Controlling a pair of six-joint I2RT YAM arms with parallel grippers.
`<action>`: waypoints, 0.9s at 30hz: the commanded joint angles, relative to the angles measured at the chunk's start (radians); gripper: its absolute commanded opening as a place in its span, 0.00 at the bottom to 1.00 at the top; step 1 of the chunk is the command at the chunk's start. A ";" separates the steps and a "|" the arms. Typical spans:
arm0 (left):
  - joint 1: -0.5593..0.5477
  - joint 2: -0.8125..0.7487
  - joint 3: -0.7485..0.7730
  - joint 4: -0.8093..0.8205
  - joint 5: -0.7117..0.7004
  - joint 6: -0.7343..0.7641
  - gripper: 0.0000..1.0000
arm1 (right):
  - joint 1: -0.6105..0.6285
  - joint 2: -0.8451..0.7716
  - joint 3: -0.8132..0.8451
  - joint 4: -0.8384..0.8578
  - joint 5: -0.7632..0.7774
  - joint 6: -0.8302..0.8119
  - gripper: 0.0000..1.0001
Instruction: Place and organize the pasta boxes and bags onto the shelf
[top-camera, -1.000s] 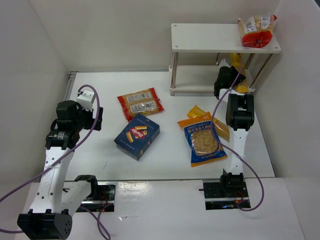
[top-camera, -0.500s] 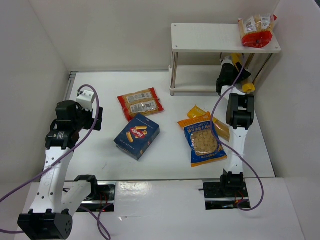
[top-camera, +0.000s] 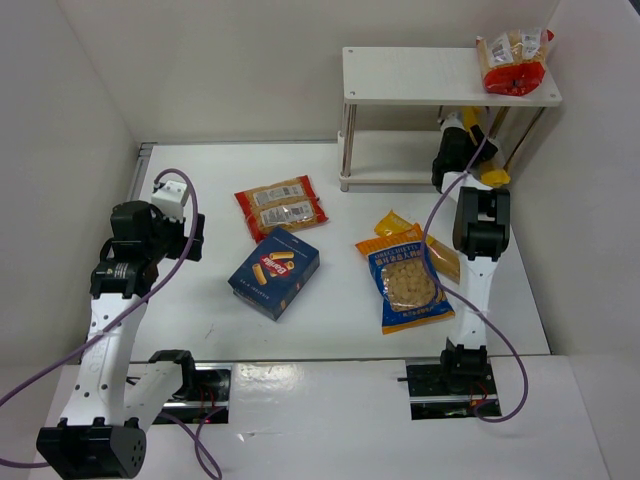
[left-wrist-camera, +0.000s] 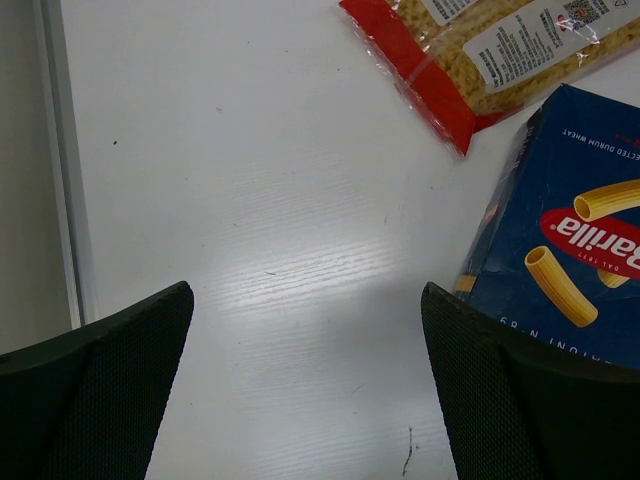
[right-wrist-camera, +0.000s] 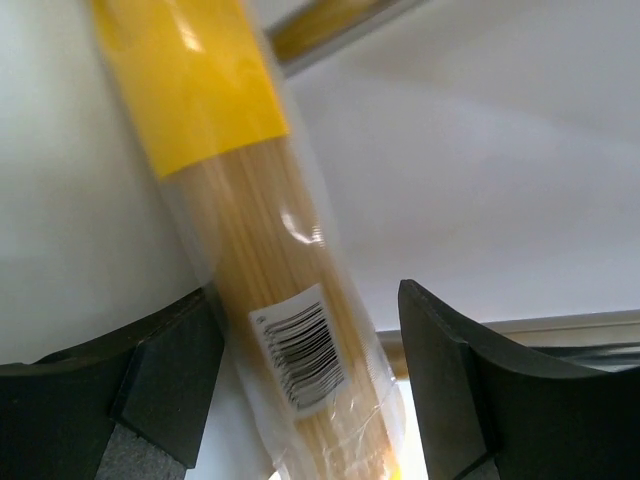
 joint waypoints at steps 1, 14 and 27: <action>0.005 0.001 -0.005 0.015 0.019 0.009 1.00 | 0.043 -0.107 -0.039 0.000 -0.075 0.063 0.75; 0.005 -0.008 -0.005 0.015 0.028 0.009 1.00 | 0.108 -0.159 -0.053 -0.147 -0.176 0.140 0.75; 0.005 -0.017 -0.005 0.015 0.005 0.009 1.00 | 0.183 -0.397 -0.232 -0.316 -0.313 0.224 0.76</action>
